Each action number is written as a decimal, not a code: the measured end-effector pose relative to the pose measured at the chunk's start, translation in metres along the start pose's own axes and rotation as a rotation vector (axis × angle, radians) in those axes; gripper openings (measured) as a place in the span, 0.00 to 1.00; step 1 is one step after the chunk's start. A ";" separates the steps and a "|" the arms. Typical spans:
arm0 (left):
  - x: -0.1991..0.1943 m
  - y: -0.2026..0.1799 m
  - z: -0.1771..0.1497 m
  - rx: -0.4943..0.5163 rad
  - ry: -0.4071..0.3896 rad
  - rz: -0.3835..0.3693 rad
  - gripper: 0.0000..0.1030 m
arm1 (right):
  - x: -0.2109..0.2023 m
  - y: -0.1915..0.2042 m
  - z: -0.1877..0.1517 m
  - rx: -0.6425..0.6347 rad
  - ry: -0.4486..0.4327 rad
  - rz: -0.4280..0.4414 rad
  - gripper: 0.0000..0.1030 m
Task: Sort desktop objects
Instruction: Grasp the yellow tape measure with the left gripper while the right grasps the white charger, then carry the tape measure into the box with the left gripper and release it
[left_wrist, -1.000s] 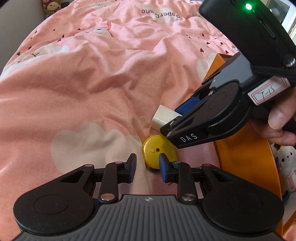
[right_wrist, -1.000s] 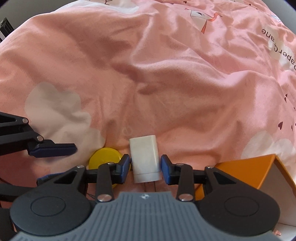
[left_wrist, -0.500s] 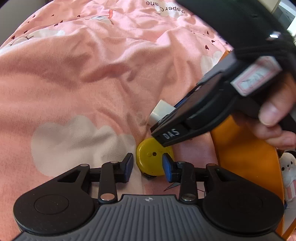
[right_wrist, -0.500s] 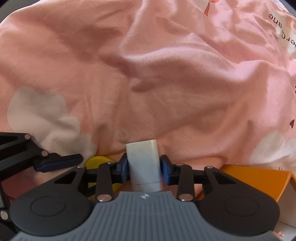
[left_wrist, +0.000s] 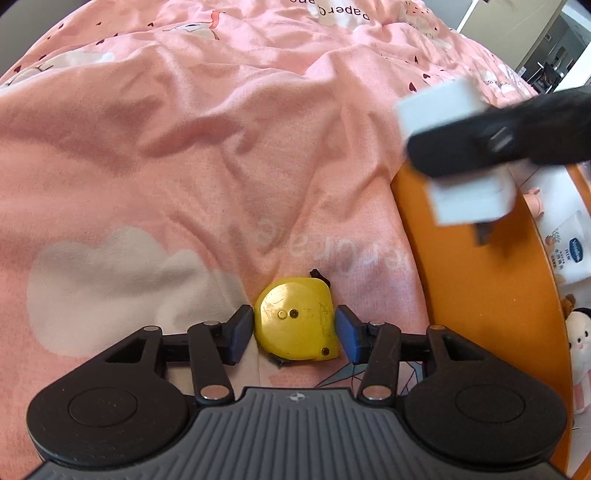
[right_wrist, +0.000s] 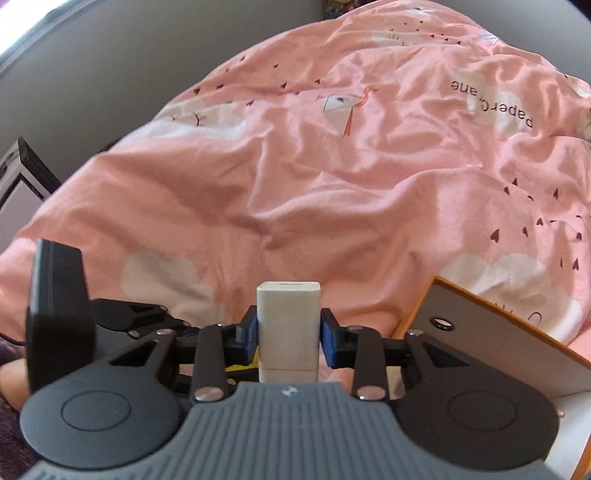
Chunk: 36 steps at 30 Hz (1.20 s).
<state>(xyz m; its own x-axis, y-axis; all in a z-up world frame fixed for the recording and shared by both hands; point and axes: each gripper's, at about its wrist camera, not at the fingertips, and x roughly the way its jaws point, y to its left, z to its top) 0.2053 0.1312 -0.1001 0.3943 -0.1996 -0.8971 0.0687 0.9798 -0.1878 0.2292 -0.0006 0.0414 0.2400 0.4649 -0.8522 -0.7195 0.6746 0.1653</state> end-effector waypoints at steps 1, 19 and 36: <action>0.001 -0.003 0.000 0.011 0.001 0.014 0.56 | -0.008 -0.005 -0.001 0.022 -0.022 0.007 0.35; -0.013 -0.015 -0.015 -0.007 -0.048 0.090 0.56 | -0.105 -0.090 -0.084 0.284 -0.165 -0.211 0.35; -0.110 -0.084 -0.006 0.053 -0.268 -0.017 0.56 | -0.108 -0.130 -0.157 0.396 -0.118 -0.249 0.35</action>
<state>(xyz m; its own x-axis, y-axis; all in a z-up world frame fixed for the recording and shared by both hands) 0.1509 0.0709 0.0118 0.6205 -0.2127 -0.7548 0.1229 0.9770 -0.1743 0.1947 -0.2280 0.0339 0.4621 0.3080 -0.8316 -0.3328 0.9294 0.1593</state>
